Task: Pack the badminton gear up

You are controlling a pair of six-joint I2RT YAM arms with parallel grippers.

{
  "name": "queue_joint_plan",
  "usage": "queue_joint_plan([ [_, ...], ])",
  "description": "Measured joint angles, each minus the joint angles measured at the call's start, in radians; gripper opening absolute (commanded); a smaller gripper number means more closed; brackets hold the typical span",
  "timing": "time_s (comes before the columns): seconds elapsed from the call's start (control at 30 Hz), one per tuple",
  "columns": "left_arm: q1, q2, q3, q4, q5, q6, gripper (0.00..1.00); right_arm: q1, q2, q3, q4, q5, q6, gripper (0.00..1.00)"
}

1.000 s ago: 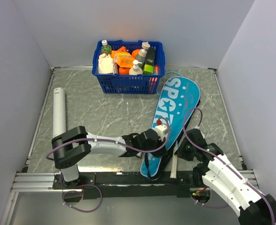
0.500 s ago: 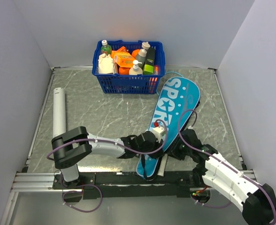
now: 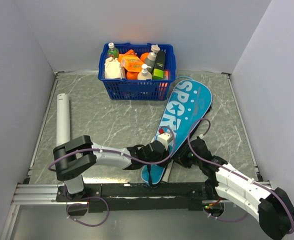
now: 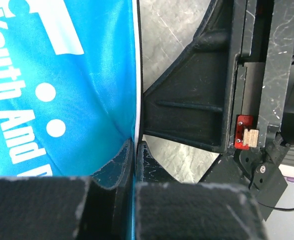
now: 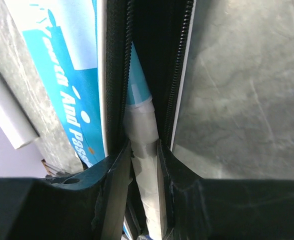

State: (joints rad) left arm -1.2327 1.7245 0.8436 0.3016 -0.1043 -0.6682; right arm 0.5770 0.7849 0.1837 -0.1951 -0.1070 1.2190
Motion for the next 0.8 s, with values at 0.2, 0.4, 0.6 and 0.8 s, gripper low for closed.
queue_joint_plan([
  [0.2,0.0,-0.033,-0.008,-0.019,-0.033,-0.009,0.01,0.013,0.037,-0.006,0.089,0.013,-0.016,0.3],
  [0.4,0.0,-0.079,-0.032,-0.016,-0.08,-0.03,0.01,0.023,0.121,-0.068,0.347,-0.004,-0.023,0.26],
  [0.6,0.0,-0.093,-0.034,-0.03,-0.106,-0.032,0.01,0.025,0.188,-0.115,0.549,-0.014,-0.037,0.25],
  [0.8,0.0,-0.111,-0.038,-0.032,-0.106,-0.033,0.01,0.027,0.136,-0.127,0.567,0.013,-0.07,0.26],
])
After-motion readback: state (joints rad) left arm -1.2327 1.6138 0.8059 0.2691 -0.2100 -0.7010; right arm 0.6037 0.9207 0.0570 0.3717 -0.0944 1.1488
